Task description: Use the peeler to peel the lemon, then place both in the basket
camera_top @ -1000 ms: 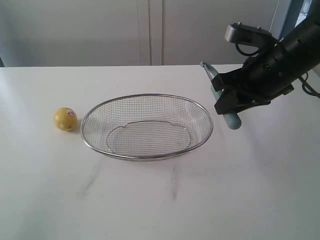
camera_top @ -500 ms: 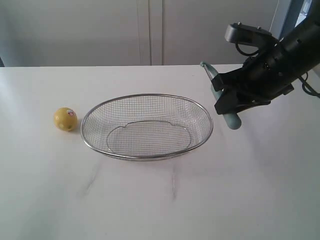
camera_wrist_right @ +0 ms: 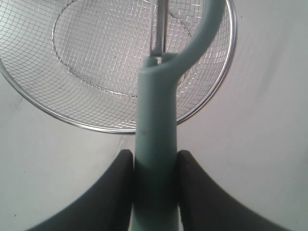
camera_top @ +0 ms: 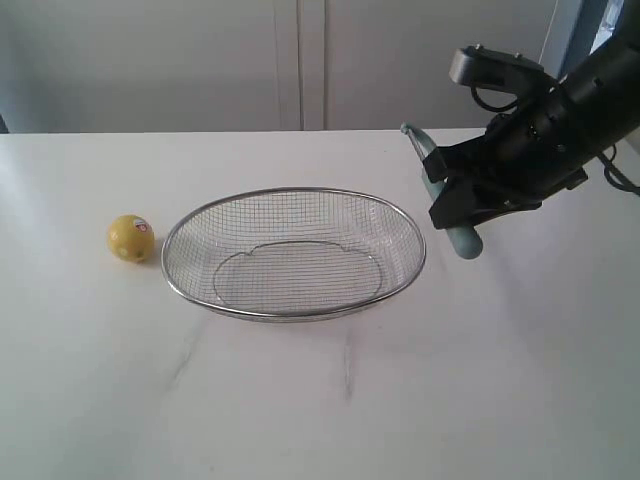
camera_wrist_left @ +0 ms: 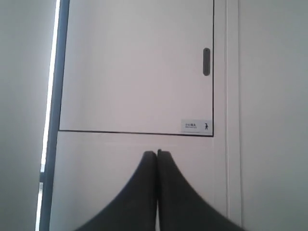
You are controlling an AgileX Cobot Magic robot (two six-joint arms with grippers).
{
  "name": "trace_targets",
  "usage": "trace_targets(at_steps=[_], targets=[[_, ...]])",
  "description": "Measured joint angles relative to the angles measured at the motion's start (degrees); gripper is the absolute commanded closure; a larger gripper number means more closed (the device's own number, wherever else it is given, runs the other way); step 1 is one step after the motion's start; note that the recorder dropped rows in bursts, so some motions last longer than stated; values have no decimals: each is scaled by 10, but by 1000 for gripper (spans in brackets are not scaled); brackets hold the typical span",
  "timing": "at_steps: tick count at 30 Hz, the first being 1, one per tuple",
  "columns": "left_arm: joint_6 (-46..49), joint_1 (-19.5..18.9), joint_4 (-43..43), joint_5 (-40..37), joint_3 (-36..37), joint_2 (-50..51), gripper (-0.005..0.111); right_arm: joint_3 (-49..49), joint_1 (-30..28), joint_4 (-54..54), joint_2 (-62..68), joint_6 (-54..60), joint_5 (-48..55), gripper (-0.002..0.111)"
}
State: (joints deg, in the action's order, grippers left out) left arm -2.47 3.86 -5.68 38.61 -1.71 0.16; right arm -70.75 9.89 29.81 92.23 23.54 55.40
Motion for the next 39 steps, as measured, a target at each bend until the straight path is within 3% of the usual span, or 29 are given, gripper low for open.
trace_targets(at_steps=[11,33,39], targets=[[104,0,-8,11,-114,117,107,0,0,0,0,0,0,108],[118,0,8,13,-268,553,107,0,0,0,0,0,-1,108],[118,0,57,13,-299,649,107,0,0,0,0,0,-1,108]])
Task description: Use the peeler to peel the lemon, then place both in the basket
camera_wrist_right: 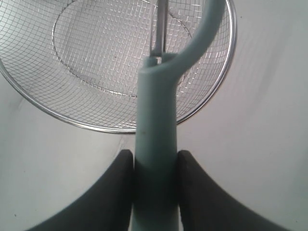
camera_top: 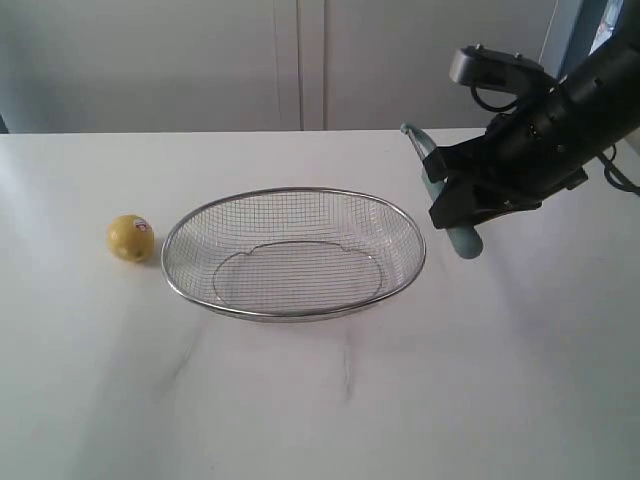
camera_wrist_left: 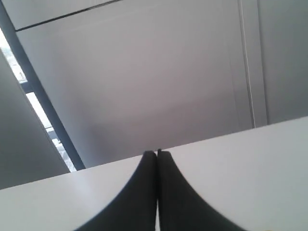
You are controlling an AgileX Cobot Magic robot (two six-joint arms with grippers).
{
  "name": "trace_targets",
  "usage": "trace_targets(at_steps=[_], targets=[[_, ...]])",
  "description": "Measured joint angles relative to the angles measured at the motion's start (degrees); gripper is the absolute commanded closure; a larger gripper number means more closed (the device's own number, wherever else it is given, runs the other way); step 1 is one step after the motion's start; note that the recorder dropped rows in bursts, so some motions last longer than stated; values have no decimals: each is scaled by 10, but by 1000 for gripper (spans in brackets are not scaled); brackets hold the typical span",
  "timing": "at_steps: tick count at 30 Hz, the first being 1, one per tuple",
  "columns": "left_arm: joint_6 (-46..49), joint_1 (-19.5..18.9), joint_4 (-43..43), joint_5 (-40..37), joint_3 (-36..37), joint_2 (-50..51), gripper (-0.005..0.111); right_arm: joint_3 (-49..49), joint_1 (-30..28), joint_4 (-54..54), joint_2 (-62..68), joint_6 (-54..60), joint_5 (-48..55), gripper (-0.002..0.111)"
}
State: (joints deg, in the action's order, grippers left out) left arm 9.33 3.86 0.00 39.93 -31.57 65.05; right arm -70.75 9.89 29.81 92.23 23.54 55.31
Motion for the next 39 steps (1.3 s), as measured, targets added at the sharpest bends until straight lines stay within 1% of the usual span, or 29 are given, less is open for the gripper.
trace_targets(at_steps=[5,8,13,16,19,24,28,32,39], targets=[[-3,0,79,-11,-32,62,107,0,0,0,0,0,0,108],[-26,0,101,-76,-69,87,107,0,0,0,0,0,0,108],[-69,0,108,-297,-162,125,107,0,0,0,0,0,0,108],[-75,2,109,-429,-224,143,107,0,0,0,0,0,0,108],[-77,15,105,-545,-286,161,107,0,0,0,0,0,0,108],[-22,56,34,-698,-367,205,107,0,0,0,0,0,0,108],[22,80,-14,-785,-429,259,107,0,0,0,0,0,0,108],[26,81,-19,-800,-457,296,107,0,0,0,0,0,0,108],[30,81,-20,-763,-460,347,107,0,0,0,0,0,0,108]])
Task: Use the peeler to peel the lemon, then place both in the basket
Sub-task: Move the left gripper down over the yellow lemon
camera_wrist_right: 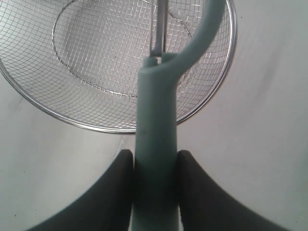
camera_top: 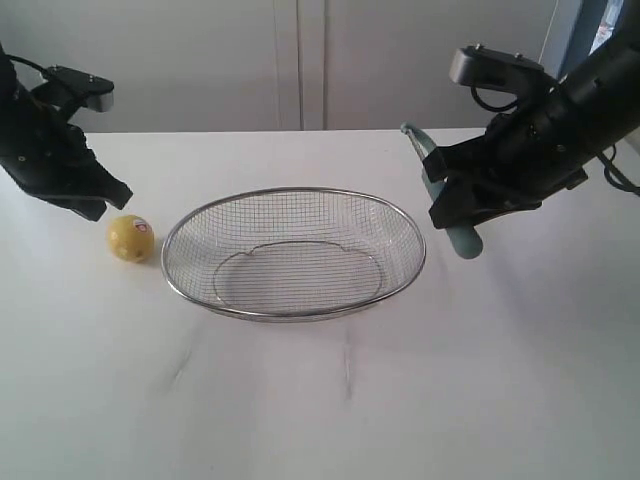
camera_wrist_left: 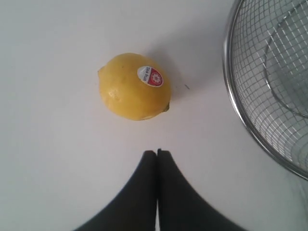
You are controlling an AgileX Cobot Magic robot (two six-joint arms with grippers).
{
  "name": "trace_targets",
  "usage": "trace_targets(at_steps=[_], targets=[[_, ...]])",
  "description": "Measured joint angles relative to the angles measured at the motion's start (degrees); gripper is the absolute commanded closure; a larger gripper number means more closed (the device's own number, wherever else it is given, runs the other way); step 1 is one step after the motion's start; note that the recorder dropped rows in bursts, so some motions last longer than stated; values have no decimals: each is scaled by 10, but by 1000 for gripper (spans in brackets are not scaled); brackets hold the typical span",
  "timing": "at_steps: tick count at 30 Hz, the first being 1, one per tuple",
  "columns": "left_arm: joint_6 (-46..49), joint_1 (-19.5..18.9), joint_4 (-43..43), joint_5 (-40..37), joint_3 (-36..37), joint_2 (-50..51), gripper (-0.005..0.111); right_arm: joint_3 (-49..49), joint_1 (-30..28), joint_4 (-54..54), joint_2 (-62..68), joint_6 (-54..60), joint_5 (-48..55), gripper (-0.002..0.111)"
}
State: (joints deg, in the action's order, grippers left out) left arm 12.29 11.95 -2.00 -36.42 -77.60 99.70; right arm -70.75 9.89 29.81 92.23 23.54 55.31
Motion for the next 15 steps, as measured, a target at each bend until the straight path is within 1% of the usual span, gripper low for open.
trace_targets(at_steps=[3,5,9,10,11,12,15], targets=[[28,0,0,18,0,23,107,0,0,0,0,0,0,108],[48,0,0,23,-1,31,97,0,0,0,0,0,0,108],[89,0,0,29,-1,34,45,0,0,0,0,0,0,108],[93,0,0,32,-1,34,34,0,0,0,0,0,0,108],[96,0,0,34,-1,34,27,0,0,0,0,0,0,108],[98,0,0,36,-1,34,25,0,0,0,0,0,0,108],[105,0,0,45,-1,34,25,0,0,0,0,0,0,108]])
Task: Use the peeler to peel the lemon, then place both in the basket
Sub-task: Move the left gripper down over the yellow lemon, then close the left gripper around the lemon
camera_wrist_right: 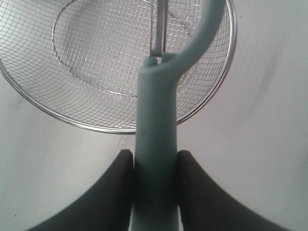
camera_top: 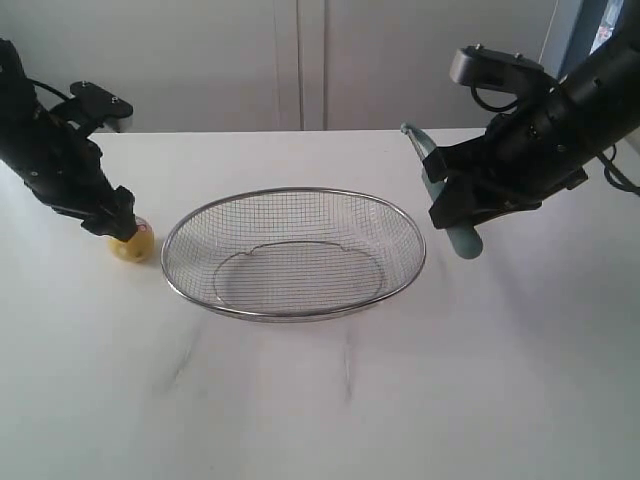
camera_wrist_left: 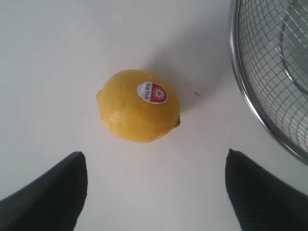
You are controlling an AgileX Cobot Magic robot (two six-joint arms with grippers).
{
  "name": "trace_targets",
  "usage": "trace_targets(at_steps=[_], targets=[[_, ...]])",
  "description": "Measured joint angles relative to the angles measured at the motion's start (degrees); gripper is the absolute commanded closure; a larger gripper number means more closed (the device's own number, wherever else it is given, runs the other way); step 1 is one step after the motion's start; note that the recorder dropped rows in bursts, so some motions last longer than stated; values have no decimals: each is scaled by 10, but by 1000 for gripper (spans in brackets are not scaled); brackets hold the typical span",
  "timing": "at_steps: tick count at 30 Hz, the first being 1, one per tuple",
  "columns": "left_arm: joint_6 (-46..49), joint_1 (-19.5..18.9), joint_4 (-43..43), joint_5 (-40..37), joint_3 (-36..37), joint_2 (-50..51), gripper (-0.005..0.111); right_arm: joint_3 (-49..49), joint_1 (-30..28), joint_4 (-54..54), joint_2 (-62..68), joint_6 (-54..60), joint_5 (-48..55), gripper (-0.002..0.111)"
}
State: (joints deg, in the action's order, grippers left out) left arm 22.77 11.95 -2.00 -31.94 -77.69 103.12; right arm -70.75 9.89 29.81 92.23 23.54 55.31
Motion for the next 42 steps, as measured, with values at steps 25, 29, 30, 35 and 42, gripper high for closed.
trace_targets(at_steps=[25,29,30,35,42], targets=[[-142,0,-1,103,0,69,25,0,0,0,0,-1,0,108],[-146,0,-1,115,0,79,25,0,0,0,0,-1,0,108],[-146,0,-1,121,0,82,25,0,0,0,0,-1,0,108],[-148,0,-2,135,0,95,25,0,0,0,0,-1,0,108],[-150,0,-2,147,0,112,25,0,0,0,0,-1,0,108]])
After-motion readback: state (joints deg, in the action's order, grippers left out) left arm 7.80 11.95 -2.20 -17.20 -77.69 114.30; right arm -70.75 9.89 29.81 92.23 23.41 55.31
